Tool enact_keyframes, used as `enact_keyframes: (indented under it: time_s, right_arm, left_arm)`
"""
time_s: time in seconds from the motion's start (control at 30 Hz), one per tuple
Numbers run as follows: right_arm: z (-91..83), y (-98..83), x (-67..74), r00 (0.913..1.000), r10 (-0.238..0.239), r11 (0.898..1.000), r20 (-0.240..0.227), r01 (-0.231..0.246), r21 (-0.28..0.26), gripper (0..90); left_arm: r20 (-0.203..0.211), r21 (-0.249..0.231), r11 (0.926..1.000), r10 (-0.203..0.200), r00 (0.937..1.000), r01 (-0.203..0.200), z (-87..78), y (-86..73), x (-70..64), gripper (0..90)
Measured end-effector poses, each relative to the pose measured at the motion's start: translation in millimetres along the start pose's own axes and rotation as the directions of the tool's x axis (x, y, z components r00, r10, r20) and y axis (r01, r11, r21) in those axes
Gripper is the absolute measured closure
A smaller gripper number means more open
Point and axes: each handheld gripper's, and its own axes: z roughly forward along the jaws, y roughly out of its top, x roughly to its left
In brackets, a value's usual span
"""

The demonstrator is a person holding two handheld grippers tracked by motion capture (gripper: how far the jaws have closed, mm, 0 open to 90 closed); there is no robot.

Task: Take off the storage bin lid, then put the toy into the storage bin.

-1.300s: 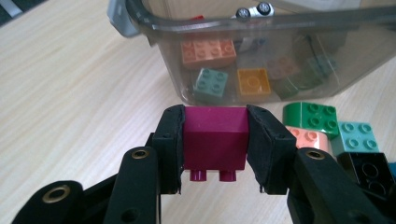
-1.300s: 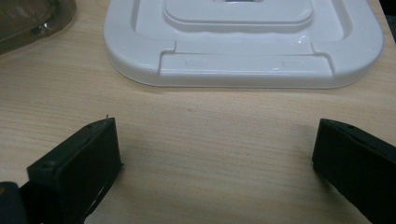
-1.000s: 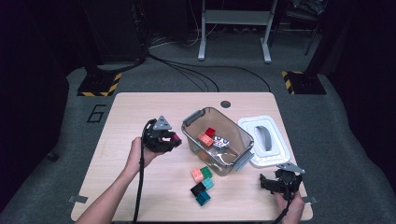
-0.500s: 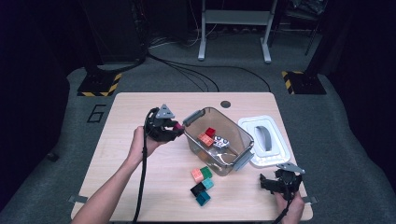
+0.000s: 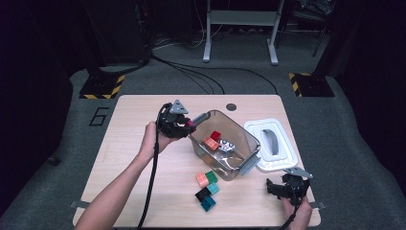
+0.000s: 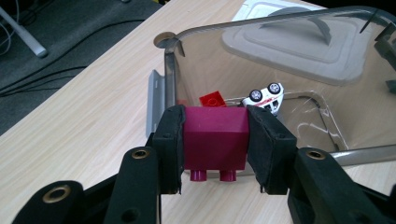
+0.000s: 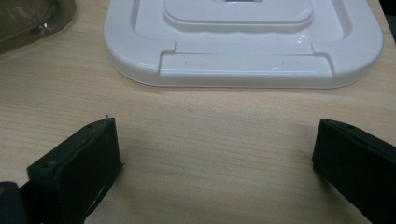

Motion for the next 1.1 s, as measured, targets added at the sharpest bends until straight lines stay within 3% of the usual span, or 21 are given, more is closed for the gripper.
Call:
enact_keyframes:
  time_s: [0.27, 0.87, 1.1]
  right_arm:
    - [0.0, 0.1, 0.0, 1.0, 0.0, 1.0, 0.0, 0.0, 0.0, 0.1]
    - [0.0, 0.0, 0.0, 1.0, 0.001, 1.0, 0.001, -0.001, 0.0, 0.1]
    - [0.0, -0.1, -0.1, 1.0, 0.0, 1.0, 0.0, 0.0, -0.001, 0.1]
  left_arm:
    - [0.031, 0.004, 1.0, 0.006, 0.9995, -0.006, 8.8, 8.8, -5.3, 59.0]
    - [0.074, 0.043, 0.999, -0.016, 0.9971, 0.013, 35.2, 2.7, -14.6, 58.9]
    - [0.09, 0.087, 0.9958, -0.036, 0.9953, 0.028, 45.9, -3.4, -15.5, 58.9]
